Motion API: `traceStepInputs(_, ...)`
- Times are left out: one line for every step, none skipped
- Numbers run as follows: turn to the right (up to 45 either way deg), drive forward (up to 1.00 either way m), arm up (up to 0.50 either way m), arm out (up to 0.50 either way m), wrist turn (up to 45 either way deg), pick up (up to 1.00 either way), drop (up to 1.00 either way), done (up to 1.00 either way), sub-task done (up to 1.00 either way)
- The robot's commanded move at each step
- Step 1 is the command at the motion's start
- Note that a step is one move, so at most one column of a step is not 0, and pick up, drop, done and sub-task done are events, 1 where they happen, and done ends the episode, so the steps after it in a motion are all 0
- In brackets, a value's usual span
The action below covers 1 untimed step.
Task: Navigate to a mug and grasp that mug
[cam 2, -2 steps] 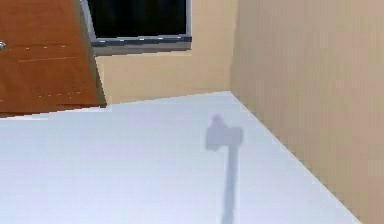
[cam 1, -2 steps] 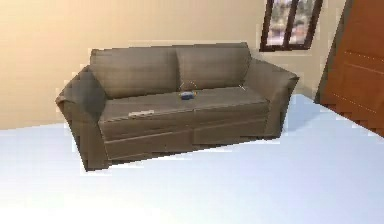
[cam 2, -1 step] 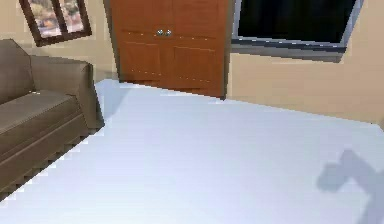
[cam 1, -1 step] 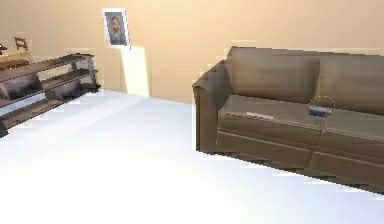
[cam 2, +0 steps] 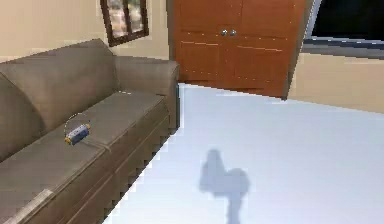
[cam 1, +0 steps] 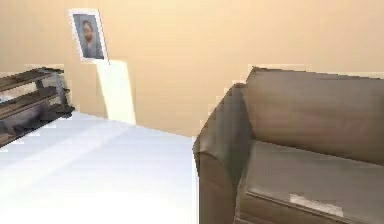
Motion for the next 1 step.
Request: traceStepInputs(-45.0, 0.0, 0.0, 0.0, 0.0, 0.0, 0.0, 0.0, 0.0)
